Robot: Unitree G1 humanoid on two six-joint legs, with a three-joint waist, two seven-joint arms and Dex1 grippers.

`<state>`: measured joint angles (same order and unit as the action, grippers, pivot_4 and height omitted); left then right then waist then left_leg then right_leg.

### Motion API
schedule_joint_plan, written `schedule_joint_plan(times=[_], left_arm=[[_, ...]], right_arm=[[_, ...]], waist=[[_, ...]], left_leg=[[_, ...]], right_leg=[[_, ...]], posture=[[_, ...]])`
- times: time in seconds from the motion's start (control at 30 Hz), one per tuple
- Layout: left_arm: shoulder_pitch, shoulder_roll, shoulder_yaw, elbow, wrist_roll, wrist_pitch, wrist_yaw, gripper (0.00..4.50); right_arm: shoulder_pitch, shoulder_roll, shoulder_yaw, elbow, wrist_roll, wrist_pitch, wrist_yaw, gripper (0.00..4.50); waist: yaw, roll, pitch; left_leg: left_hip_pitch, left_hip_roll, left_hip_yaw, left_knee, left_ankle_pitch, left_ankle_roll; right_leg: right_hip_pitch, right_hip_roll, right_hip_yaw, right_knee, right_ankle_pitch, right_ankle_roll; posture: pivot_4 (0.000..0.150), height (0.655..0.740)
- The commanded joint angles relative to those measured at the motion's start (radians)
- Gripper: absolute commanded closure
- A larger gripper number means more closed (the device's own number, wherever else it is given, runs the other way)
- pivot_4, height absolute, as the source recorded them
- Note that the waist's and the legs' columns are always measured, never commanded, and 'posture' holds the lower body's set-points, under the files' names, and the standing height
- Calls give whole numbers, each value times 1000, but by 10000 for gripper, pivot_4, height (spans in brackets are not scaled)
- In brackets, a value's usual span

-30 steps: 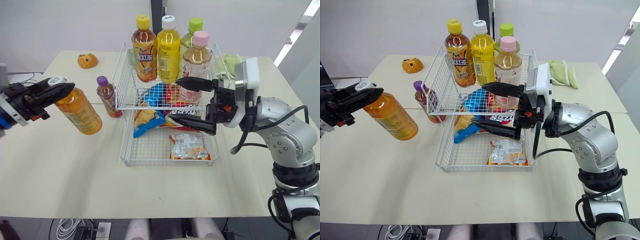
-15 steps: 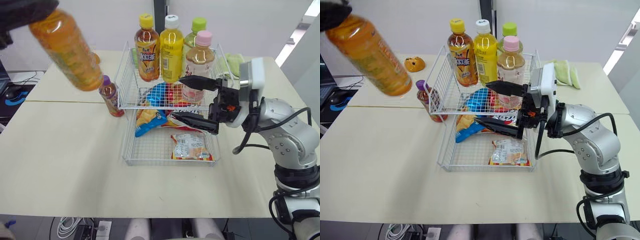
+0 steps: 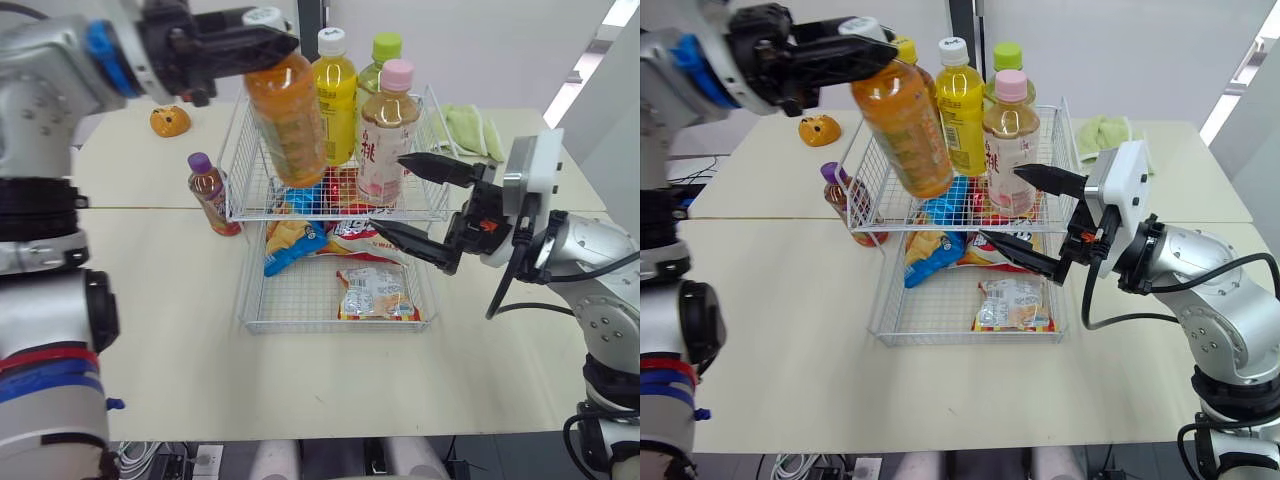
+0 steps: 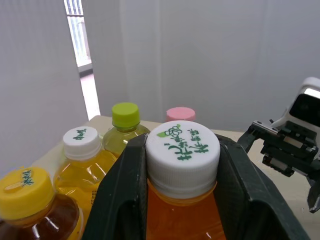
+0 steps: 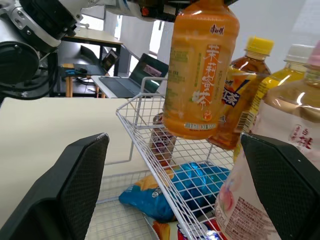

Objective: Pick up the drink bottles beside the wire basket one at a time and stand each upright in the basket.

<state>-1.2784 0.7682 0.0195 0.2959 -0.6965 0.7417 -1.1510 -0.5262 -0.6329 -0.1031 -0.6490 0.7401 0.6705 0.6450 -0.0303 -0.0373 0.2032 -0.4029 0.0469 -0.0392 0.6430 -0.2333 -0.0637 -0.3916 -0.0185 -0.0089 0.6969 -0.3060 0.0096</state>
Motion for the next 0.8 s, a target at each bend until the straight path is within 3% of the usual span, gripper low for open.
schedule_joint_plan(times=[0.03, 0.33, 0.8], left_arm=[[-17, -29, -2, -14, 57, -99, -35, 31532], [-24, -138, -11, 65, 145, -201, -46, 31532], [-9, -194, -7, 87, 192, -223, -79, 31532]], right_arm=[[15, -16, -48, -67, 32, 11, -44, 0], [39, -37, -69, -105, 59, 32, -97, 0], [40, -55, -65, -116, 89, 33, -134, 0]], waist=[[-1, 0, 0], [1, 0, 0], [1, 0, 0]], left_leg=[[0, 0, 1, 0, 0, 0], [0, 0, 0, 0, 0, 0], [-1, -1, 0, 1, 0, 0]], right_leg=[[0, 0, 1, 0, 0, 0], [0, 0, 0, 0, 0, 0], [0, 0, 0, 0, 0, 0]], posture=[[1500, 7400], [1500, 7400], [1500, 7400]])
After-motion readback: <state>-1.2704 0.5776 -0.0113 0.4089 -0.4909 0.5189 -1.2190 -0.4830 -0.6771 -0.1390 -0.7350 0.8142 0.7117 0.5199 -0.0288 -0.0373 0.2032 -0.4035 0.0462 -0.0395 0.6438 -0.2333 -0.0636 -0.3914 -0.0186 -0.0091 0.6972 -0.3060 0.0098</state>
